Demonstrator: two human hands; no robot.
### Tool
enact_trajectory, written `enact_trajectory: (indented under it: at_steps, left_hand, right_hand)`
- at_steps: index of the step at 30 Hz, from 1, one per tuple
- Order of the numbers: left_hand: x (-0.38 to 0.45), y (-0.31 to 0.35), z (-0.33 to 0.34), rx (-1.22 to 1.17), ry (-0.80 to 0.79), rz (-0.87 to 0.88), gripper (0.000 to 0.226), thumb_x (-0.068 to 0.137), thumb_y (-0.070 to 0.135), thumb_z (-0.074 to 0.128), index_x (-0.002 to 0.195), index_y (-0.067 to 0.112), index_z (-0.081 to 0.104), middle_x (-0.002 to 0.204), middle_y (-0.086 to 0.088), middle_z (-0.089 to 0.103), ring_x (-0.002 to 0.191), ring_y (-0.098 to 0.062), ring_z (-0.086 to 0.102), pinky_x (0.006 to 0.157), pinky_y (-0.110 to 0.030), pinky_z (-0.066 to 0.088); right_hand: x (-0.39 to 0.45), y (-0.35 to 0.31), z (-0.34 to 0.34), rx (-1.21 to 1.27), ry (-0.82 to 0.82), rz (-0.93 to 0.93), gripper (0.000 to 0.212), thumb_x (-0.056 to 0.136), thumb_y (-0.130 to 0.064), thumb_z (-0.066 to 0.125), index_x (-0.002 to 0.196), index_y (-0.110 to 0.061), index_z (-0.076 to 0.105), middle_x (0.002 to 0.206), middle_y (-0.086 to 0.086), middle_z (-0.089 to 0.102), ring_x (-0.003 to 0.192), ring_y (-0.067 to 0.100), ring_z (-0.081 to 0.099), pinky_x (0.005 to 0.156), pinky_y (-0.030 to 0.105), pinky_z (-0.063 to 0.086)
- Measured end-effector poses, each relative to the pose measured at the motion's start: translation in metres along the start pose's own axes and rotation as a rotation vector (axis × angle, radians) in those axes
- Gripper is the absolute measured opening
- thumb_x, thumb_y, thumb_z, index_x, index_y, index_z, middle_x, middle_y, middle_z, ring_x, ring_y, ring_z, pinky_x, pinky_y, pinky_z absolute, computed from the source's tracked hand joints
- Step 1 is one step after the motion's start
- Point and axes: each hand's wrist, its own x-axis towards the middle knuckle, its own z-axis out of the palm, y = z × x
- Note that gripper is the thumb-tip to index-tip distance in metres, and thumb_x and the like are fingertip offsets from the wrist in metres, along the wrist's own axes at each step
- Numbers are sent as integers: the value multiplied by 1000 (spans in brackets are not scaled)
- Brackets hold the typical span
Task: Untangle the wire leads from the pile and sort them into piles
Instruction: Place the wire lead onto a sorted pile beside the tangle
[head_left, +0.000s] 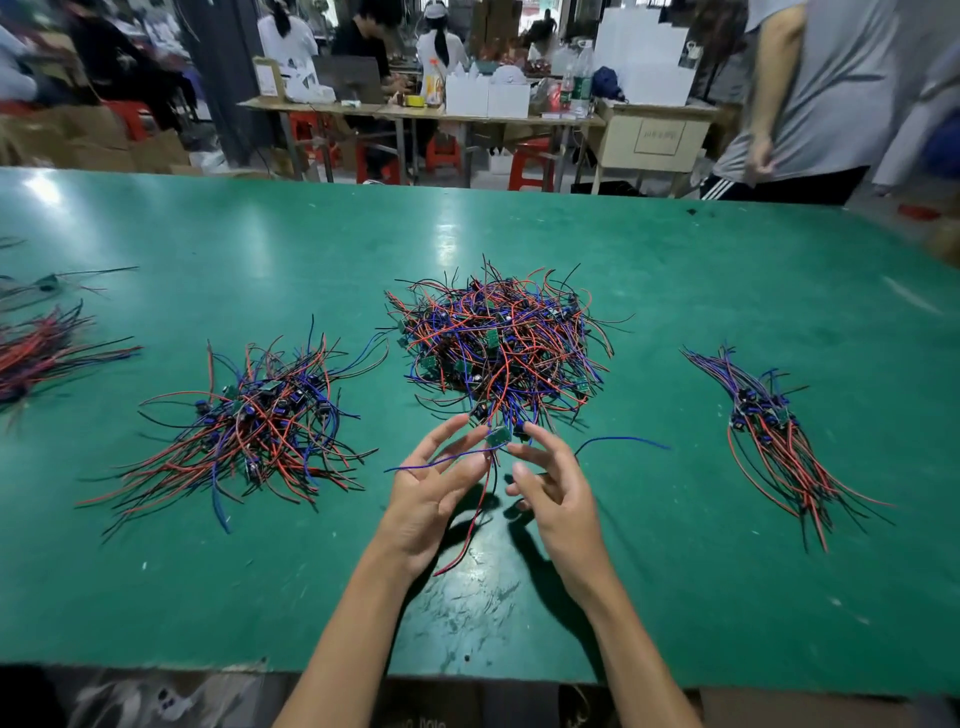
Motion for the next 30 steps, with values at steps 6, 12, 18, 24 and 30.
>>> enact_trajectory:
  at_steps: [6, 12, 18, 24, 30]
  left_hand:
    - [-5, -10, 5, 355, -52, 186, 37, 81, -1, 77, 116, 11, 70, 117, -13, 73, 104, -26, 71, 86, -33, 58]
    - [-6, -13, 13, 495, 4, 136, 23, 89, 12, 74, 111, 16, 74, 106, -6, 76, 78, -18, 72, 69, -28, 57]
    - [-8, -7, 16, 619, -56, 47, 23, 80, 23, 82, 102, 20, 79, 84, -6, 77, 61, -12, 60, 57, -19, 47]
    - [-7, -2, 16, 698, 11, 80, 12, 86, 17, 80, 98, 17, 80, 85, -4, 79, 76, -12, 69, 71, -27, 57]
    - [-7, 11, 17, 611, 48, 28, 13, 93, 15, 71, 104, 12, 77, 86, -4, 77, 71, -16, 70, 69, -22, 54]
  right_hand:
    - [1, 0, -1, 17, 13, 43, 17, 93, -16, 71, 109, -21, 72, 80, 0, 74, 64, 9, 61, 61, 18, 48]
    - [3, 1, -5, 150, 6, 47, 26, 93, 2, 67, 112, -16, 73, 79, -4, 72, 70, 7, 64, 70, 19, 53]
    - [2, -1, -10, 165, -19, 54, 29, 94, 2, 64, 118, -12, 73, 102, 6, 77, 93, 14, 69, 89, 30, 57]
    - [2, 0, -7, 159, 30, 35, 32, 99, -5, 61, 125, -20, 70, 89, -6, 73, 81, 6, 63, 74, 15, 50]
    - [6, 2, -9, 242, 147, 100, 25, 98, -13, 65, 121, -21, 68, 77, 0, 70, 62, 1, 53, 57, 12, 42]
